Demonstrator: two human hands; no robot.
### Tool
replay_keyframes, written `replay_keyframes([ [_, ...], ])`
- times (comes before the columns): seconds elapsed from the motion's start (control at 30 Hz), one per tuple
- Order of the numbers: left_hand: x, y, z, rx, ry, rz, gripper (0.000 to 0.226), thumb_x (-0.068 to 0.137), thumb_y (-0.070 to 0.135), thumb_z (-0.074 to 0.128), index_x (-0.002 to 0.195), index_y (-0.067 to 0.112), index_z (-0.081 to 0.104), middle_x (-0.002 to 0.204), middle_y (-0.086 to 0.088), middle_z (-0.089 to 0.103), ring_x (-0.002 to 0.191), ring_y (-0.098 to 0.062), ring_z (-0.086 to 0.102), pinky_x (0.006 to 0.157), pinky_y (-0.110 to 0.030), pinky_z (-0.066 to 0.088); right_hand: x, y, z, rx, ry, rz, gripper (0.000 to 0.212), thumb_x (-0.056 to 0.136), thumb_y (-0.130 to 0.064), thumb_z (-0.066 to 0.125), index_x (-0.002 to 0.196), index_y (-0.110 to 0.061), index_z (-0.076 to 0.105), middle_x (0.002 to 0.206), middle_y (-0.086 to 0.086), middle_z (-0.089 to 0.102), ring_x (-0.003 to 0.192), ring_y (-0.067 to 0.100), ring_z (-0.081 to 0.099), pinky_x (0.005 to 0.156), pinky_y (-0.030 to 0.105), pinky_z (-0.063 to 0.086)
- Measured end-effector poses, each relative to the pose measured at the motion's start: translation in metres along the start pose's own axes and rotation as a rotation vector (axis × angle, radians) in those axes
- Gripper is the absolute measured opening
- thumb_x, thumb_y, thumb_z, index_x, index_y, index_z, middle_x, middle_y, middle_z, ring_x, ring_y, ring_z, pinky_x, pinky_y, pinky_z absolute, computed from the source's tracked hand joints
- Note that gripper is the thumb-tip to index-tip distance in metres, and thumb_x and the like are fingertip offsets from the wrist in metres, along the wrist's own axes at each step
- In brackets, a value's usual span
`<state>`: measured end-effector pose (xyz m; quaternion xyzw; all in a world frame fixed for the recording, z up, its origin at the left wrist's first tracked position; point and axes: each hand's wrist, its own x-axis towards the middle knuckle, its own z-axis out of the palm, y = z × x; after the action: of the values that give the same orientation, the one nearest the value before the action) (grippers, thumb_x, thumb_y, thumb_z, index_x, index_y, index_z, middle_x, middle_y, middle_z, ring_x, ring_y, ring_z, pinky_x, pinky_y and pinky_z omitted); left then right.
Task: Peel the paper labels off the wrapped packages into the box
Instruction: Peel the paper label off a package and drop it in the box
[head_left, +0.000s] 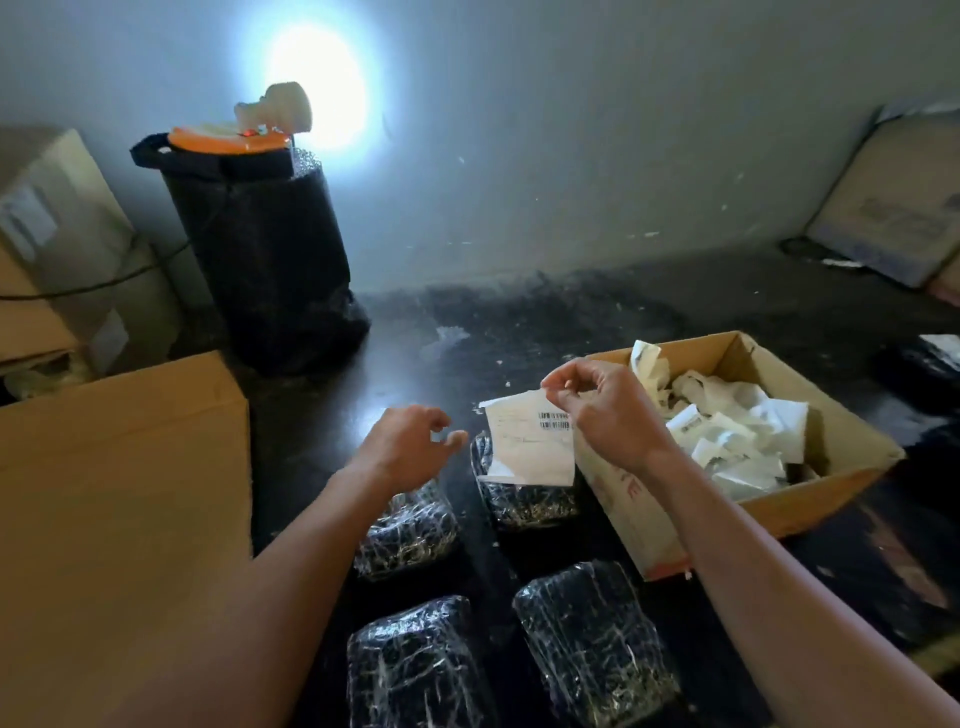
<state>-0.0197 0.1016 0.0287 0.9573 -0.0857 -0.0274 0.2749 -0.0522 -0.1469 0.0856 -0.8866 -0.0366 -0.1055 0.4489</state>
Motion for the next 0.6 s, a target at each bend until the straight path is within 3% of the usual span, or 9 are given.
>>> replay_keyframes([
  [0.2, 0.028, 0.084, 0.004, 0.082, 0.003, 0.167, 0.033, 0.091, 0.049, 0.065, 0.09, 0.018, 0.076, 0.088, 0.001, 0.074, 0.081, -0.019, 0.068, 0.065, -0.027, 0.048, 0.0, 0.023, -0.079, -0.246, 0.087, -0.007, 0.015, 0.098, -0.012, 0.065, 0.105, -0.022, 0.074, 0.106, -0.002, 0.074, 0.094, 0.015, 0.07, 0.065, 0.026, 0.061],
  [0.3, 0.041, 0.119, 0.02, 0.058, 0.012, 0.179, 0.032, 0.09, 0.047, 0.066, 0.087, 0.017, 0.078, 0.087, -0.001, 0.076, 0.081, -0.019, 0.07, 0.073, -0.036, 0.058, 0.007, 0.044, -0.113, -0.295, 0.178, -0.011, 0.02, 0.097, -0.015, 0.068, 0.114, -0.023, 0.071, 0.115, 0.0, 0.074, 0.098, 0.017, 0.072, 0.062, 0.02, 0.058],
  [0.4, 0.053, 0.153, 0.042, 0.041, -0.004, 0.162, 0.03, 0.091, 0.045, 0.066, 0.09, 0.018, 0.079, 0.09, -0.001, 0.077, 0.084, -0.021, 0.07, 0.079, -0.038, 0.059, 0.019, 0.07, -0.141, -0.25, 0.223, 0.013, 0.033, 0.093, -0.019, 0.074, 0.123, -0.025, 0.065, 0.111, -0.005, 0.073, 0.09, 0.009, 0.068, 0.066, 0.009, 0.048],
  [0.47, 0.06, 0.171, 0.062, 0.021, -0.005, 0.111, 0.031, 0.091, 0.044, 0.066, 0.088, 0.015, 0.077, 0.089, -0.004, 0.076, 0.086, -0.025, 0.069, 0.078, -0.039, 0.058, 0.029, 0.089, -0.156, -0.235, 0.245, 0.045, 0.024, 0.092, -0.023, 0.075, 0.115, -0.024, 0.068, 0.103, -0.009, 0.071, 0.087, 0.007, 0.066, 0.071, 0.012, 0.05],
  [0.6, 0.066, 0.199, 0.107, -0.078, 0.021, -0.027, 0.028, 0.094, 0.038, 0.062, 0.1, 0.014, 0.074, 0.099, -0.006, 0.075, 0.095, -0.028, 0.068, 0.08, -0.038, 0.056, 0.052, 0.128, -0.18, -0.177, 0.219, 0.092, 0.007, 0.093, -0.027, 0.074, 0.098, -0.024, 0.076, 0.095, -0.01, 0.073, 0.086, 0.007, 0.068, 0.064, 0.013, 0.046],
])
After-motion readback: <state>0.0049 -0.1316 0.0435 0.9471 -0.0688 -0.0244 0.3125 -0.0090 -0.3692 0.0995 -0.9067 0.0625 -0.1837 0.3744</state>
